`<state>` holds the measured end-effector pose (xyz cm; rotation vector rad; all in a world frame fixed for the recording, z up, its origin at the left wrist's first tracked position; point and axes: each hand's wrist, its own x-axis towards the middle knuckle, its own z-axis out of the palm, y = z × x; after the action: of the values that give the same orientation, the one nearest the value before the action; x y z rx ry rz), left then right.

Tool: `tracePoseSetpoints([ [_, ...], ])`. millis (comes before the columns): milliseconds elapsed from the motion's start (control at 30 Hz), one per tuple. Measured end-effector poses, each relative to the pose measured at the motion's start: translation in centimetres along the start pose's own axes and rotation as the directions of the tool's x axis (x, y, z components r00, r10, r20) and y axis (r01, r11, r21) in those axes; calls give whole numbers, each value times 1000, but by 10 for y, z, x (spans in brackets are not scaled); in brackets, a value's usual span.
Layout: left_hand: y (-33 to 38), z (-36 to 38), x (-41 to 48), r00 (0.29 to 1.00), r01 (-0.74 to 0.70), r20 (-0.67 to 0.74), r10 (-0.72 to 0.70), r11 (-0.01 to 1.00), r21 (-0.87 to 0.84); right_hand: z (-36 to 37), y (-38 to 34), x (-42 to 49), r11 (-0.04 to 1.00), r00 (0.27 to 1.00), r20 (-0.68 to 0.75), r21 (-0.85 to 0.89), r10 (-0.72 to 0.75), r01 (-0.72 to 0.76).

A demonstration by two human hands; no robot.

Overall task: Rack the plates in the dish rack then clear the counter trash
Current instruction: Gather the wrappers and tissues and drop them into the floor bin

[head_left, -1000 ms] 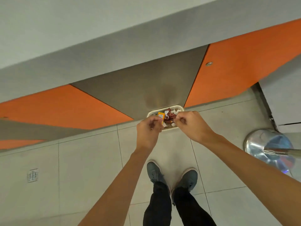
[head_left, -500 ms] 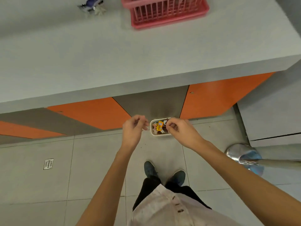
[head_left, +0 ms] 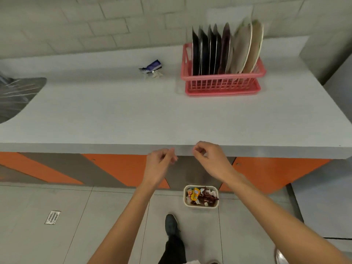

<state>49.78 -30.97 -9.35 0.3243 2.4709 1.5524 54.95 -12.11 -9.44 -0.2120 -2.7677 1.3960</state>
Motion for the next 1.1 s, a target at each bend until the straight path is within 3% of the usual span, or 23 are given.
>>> tracePoseSetpoints([
  [400,5,-77,163,989,-135,-43,139,987,83,3,-47,171,1000,991,-127,-13,-29,27],
  [633,-55,-101,245,999,-37,28,32,979,201,54,-27,257,988,993,9,-102,122,-120],
  [733,-74,-112,295,999,-30,47,18,967,254,60,-26,294,986,990,-23,-90,139,-140],
  [933,-83,-124,441,995,-100,42,91,930,354,71,-9,373,980,987,-83,-136,135,-146],
  [1100,-95,-118,519,973,-230,111,202,822,522,87,-7,445,981,988,-129,-166,80,-101],
])
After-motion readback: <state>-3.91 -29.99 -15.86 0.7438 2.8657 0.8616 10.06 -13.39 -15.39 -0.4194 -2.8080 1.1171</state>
